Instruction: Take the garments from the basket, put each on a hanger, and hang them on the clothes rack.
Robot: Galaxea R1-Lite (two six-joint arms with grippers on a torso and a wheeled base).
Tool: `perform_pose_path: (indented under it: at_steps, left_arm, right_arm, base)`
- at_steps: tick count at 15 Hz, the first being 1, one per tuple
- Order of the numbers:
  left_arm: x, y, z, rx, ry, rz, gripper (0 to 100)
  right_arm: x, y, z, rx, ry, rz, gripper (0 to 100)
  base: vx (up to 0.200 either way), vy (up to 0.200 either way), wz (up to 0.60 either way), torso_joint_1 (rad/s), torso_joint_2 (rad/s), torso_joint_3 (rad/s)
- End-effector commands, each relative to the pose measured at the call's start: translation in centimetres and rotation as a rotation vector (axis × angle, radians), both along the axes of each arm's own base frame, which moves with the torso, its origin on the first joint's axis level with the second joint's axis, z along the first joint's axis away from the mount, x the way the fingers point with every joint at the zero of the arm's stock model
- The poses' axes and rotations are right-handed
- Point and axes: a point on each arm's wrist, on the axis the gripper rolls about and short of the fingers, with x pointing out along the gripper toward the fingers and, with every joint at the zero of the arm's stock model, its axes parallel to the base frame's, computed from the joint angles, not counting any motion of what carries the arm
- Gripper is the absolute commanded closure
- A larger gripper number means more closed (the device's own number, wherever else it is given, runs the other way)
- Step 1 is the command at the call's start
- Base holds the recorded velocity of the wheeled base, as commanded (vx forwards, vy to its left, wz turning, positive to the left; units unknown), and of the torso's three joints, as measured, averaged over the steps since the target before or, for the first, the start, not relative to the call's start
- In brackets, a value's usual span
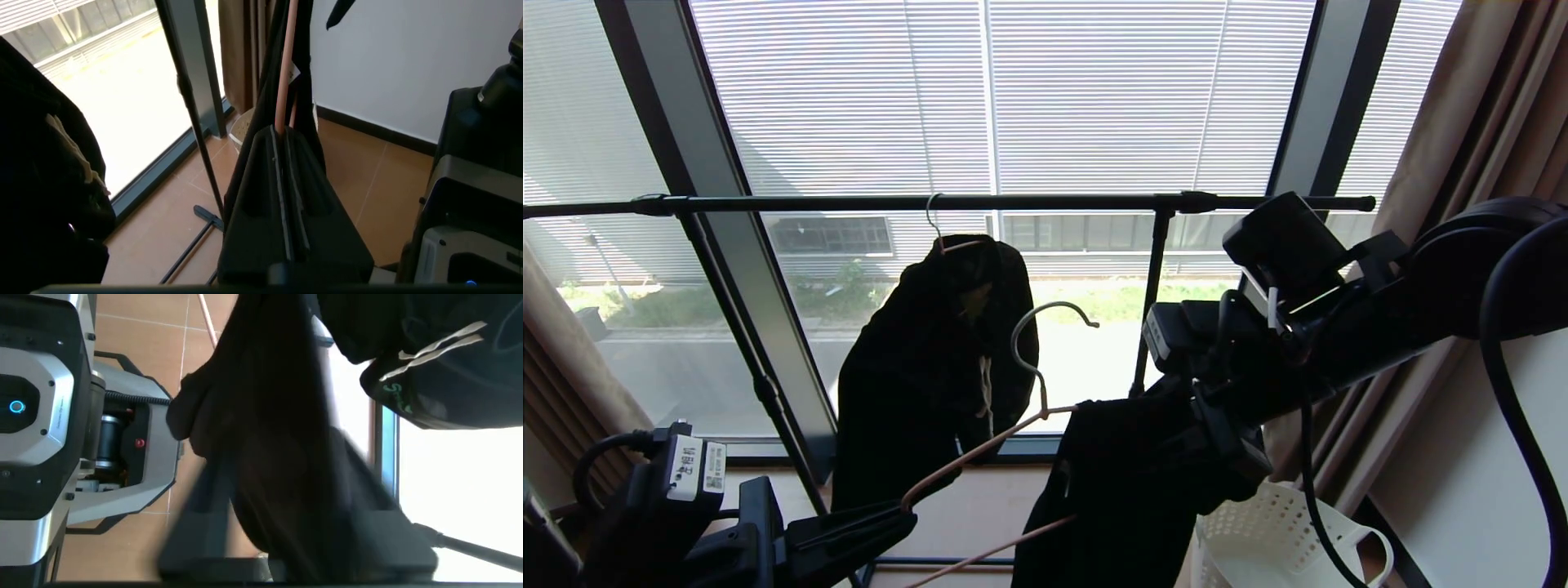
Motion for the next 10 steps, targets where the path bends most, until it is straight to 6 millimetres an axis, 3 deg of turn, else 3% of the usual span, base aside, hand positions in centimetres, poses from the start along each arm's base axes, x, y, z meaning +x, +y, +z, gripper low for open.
perform_pose_path:
  at_steps: [1, 10]
  left_arm:
    - [0.04, -0.02, -0.06, 0.001, 0.004, 0.001, 100]
    - [0.07, -0.03, -0.03, 0.000, 0.004, 0.001, 100]
  right_arm:
    - [0.10, 0.19, -0.27, -0.005, 0.008, 0.004, 100]
    - [-0.08, 0.07, 0.08, 0.000, -0.001, 0.002, 100]
  base:
    - [0.000, 0.000, 0.00, 0.000, 0.00, 0.000]
    - [0.000, 0.000, 0.00, 0.000, 0.00, 0.000]
